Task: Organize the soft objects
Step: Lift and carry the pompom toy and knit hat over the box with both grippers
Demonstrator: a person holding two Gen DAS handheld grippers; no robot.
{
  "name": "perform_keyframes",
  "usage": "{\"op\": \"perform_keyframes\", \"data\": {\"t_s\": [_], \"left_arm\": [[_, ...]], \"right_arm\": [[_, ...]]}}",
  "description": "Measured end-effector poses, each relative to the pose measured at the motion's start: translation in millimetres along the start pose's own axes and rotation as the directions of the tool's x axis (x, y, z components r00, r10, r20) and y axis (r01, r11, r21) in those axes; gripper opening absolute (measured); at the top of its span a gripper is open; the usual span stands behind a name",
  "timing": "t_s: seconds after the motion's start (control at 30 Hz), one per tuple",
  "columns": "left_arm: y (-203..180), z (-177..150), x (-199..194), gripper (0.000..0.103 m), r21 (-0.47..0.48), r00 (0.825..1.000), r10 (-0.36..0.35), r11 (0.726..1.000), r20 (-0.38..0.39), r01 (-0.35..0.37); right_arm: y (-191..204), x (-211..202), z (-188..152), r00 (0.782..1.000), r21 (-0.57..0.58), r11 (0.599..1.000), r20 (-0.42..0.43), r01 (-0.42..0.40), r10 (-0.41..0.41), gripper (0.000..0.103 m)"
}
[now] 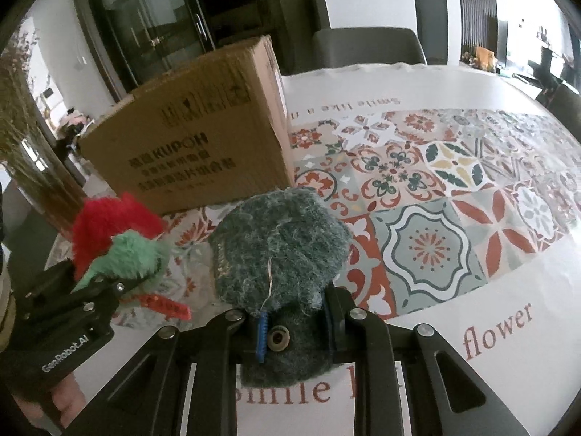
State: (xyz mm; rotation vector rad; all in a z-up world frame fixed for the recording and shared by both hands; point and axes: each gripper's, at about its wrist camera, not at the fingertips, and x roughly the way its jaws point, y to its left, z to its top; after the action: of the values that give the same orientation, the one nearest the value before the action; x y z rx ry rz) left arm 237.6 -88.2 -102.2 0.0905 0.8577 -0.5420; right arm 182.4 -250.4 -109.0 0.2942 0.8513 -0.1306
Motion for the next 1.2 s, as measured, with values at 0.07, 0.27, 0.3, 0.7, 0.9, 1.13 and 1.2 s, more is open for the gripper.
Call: {"op": "perform_keyframes", "data": {"t_s": [0.07,0.27,0.3,0.7,0.9,1.13,1.2], "left_arm": [[0.3,0.0,-5.9,0.040,-0.005,1.000,0.005,1.000,0.007,-0.005],[1.4,0.6,-26.6,0.040,-0.022,0.999,0.011,1.000,0.041,-0.010],[1.6,1.4,-29.5,0.040,-0.023,0.999,0.013,1.000,0.048,-0.011],[5.3,5.6,-71.8,0.040,-0.032,0.992,0.033,0.999,0.123,-0.029],[2.1,7.3,-90.3,0.040,-0.048,0.987,0.057,0.998,0.152,-0.050],[-5.4,10.7,-113.2,0.040,-0.063,0.975,0.105,0.994,0.197,-0.094],[-7.5,13.3,-118.9,0.040,-0.071,0.970,0.120,0.992,0.210,-0.108]], "right_arm": [[2.1,-5.2,0.3,1.000,-0.002,1.000,0.010,-0.005,0.005,0.024],[10.9,-23.3,3.4,0.999,-0.007,1.000,0.046,-0.027,0.027,0.024],[12.9,-26.9,4.0,0.998,-0.009,1.000,0.054,-0.030,0.030,0.024],[32.3,-62.8,13.1,0.988,-0.039,0.998,0.146,-0.045,0.050,0.024],[34.6,-76.1,17.6,0.982,-0.043,0.996,0.171,-0.074,0.080,0.024],[34.5,-87.7,27.1,0.972,-0.070,0.991,0.197,-0.114,0.126,0.024],[34.7,-91.3,31.1,0.969,-0.078,0.989,0.206,-0.123,0.136,0.024]]}}
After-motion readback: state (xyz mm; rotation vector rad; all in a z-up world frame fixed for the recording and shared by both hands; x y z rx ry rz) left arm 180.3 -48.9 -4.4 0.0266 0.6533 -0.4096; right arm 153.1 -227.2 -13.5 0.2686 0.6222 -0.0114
